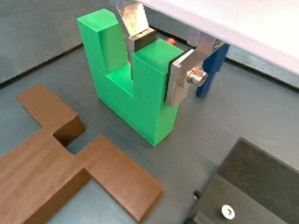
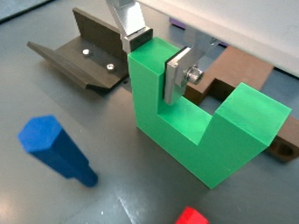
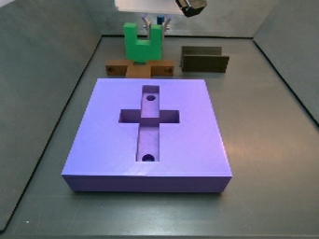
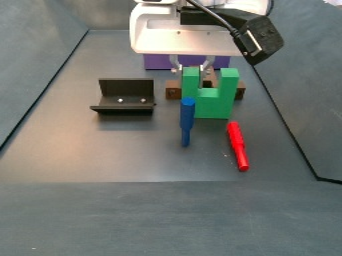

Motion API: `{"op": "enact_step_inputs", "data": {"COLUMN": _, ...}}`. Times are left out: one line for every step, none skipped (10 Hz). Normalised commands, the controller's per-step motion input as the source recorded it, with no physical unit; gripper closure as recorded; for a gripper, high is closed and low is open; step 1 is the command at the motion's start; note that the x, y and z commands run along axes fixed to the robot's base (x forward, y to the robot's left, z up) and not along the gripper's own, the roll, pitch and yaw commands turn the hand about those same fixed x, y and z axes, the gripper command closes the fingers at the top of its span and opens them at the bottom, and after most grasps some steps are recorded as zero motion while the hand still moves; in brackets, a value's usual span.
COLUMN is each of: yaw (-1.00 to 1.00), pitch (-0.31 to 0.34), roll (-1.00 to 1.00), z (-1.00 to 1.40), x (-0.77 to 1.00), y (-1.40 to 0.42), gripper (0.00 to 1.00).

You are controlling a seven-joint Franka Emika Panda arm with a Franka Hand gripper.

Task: Pick up the green object. Move up. Move to above the board. Insert the green object.
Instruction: Pick up the green object.

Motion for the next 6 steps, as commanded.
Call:
{"op": "enact_step_inputs", "data": {"yaw": 0.0, "pitch": 0.0, "roll": 0.0, "z": 0.0, "x": 0.0, "y": 0.0, "gripper": 1.0}}
{"op": "enact_step_inputs", "data": {"yaw": 0.0, "pitch": 0.0, "roll": 0.0, "z": 0.0, "x": 0.0, "y": 0.0, "gripper": 1.0}}
{"op": "enact_step_inputs", "data": {"yaw": 0.0, "pitch": 0.0, "roll": 0.0, "z": 0.0, "x": 0.0, "y": 0.0, "gripper": 1.0}}
{"op": "enact_step_inputs", "data": {"yaw": 0.0, "pitch": 0.0, "roll": 0.0, "z": 0.0, "x": 0.0, "y": 0.0, "gripper": 1.0}}
{"op": "enact_step_inputs", "data": {"yaw": 0.0, "pitch": 0.0, "roll": 0.0, "z": 0.0, "x": 0.0, "y": 0.0, "gripper": 1.0}}
{"op": "enact_step_inputs", "data": {"yaw": 0.0, "pitch": 0.0, "roll": 0.0, "z": 0.0, "x": 0.0, "y": 0.0, "gripper": 1.0}}
